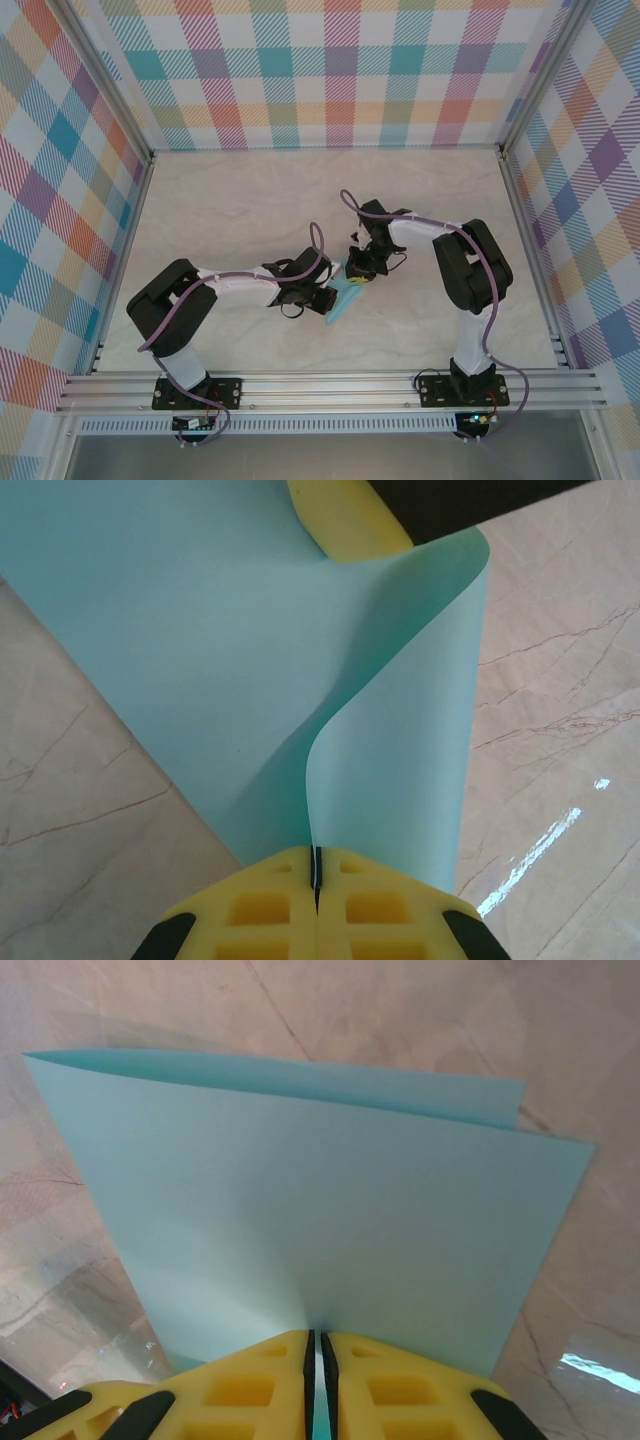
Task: Fold a paper plane with a square sheet of paper (pick it up from the middle)
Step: Third fold the triangle at the center of the table.
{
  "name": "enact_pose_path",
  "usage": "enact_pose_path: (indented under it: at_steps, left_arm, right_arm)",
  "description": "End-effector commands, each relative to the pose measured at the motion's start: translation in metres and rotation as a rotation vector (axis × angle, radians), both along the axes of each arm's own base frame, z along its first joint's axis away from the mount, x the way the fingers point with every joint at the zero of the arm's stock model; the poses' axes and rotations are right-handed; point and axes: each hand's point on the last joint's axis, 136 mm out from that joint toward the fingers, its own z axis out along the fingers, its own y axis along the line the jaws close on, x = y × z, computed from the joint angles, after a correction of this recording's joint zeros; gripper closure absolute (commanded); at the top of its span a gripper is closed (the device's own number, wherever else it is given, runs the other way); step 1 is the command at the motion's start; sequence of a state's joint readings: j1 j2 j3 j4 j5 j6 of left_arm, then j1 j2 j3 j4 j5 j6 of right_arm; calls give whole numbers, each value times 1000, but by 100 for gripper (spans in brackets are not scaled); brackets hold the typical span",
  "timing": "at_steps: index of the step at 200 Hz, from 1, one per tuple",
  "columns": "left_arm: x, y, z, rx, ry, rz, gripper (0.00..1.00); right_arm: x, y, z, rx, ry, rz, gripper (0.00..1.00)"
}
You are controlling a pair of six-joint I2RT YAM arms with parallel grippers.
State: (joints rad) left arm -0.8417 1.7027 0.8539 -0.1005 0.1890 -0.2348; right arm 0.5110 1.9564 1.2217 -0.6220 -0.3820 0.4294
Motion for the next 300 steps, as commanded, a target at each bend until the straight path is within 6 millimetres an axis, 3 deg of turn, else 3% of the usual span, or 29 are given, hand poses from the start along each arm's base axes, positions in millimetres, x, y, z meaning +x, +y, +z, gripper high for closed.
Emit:
enact_pose_path:
  at_steps: [1, 31, 59, 104, 149, 192, 227, 270, 300]
  left_arm:
    - [8, 5, 1, 12, -19, 24, 96]
    - [3, 11, -7, 31, -3, 21, 96]
    - [1, 13, -8, 24, -3, 23, 96]
    - [3, 9, -2, 13, -19, 8, 96]
    - [2, 8, -3, 13, -17, -4, 96]
    - [4, 5, -2, 5, -15, -10, 96]
    - [5, 4, 0, 4, -17, -12, 96]
    - [3, 4, -1, 7, -11, -24, 96]
    - [3, 4, -2, 8, -8, -23, 96]
  right_arm:
    - [-9, -11, -12, -79, 44, -3, 84]
    - [3, -7, 15, -50, -34, -14, 79]
    - [7, -15, 42, -65, -116, -58, 77]
    - [-20, -14, 59, 82, -131, -155, 79]
    - [-50, 10, 59, 269, -70, -173, 83]
    - [-55, 27, 54, 288, -48, -159, 83]
    - [-60, 22, 35, 244, -15, -195, 83]
    - [-59, 31, 38, 306, -8, -186, 82]
    - [-59, 31, 29, 286, 8, -189, 82]
